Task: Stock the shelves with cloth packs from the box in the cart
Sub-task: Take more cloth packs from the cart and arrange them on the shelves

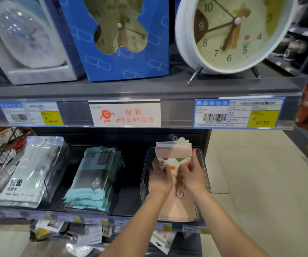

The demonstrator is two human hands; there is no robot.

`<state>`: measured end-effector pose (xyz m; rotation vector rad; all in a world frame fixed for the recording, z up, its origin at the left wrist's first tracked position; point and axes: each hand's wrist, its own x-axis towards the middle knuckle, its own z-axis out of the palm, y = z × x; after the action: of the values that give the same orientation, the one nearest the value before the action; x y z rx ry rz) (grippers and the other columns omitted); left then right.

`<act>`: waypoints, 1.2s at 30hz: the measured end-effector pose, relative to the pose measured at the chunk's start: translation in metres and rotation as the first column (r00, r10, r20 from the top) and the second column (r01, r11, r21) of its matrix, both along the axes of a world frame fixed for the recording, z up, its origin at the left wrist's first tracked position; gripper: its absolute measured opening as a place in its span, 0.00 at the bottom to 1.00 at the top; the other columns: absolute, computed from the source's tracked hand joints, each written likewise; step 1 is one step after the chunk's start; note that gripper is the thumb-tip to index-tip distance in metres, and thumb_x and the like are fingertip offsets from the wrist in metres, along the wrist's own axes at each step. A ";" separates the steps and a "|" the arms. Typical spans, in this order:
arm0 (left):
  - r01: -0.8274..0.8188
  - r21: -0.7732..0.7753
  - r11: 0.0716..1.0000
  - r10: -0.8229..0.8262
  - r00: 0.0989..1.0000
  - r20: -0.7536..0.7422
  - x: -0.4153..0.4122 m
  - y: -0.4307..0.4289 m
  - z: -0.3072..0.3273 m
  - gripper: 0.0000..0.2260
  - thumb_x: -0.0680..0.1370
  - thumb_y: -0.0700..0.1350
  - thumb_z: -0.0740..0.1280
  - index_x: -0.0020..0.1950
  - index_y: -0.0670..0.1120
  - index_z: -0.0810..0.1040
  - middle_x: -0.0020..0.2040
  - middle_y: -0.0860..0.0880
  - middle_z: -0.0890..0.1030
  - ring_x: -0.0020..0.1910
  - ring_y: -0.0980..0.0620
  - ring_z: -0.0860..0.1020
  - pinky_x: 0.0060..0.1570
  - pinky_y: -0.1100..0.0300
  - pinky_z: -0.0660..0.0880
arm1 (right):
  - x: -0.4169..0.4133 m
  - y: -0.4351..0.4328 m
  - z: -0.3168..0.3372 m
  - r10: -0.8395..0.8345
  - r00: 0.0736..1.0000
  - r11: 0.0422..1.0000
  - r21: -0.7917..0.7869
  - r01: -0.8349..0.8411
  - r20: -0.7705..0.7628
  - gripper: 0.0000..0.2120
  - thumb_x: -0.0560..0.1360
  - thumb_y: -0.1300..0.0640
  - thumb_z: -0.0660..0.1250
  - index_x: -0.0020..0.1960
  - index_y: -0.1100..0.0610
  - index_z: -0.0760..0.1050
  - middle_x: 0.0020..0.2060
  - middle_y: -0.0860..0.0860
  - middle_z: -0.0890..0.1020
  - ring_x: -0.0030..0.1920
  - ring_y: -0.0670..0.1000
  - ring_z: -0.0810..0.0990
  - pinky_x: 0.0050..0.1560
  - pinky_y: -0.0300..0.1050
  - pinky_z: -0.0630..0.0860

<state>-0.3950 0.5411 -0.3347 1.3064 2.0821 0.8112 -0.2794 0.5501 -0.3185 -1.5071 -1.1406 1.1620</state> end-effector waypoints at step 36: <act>0.040 0.201 0.979 -0.129 0.882 0.454 -0.017 0.006 0.018 0.20 0.82 0.51 0.67 0.74 0.61 0.69 0.64 0.55 0.80 0.60 0.57 0.80 0.61 0.54 0.80 | 0.005 -0.005 0.006 0.037 0.990 0.999 0.040 -0.032 -0.139 0.20 0.74 0.46 0.73 0.65 0.42 0.76 0.55 0.44 0.85 0.56 0.46 0.84 0.56 0.50 0.82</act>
<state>-0.4117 0.5466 -0.3163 1.1450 1.5875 1.1728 -0.2749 0.5450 -0.3124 -1.3598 -1.0917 1.2424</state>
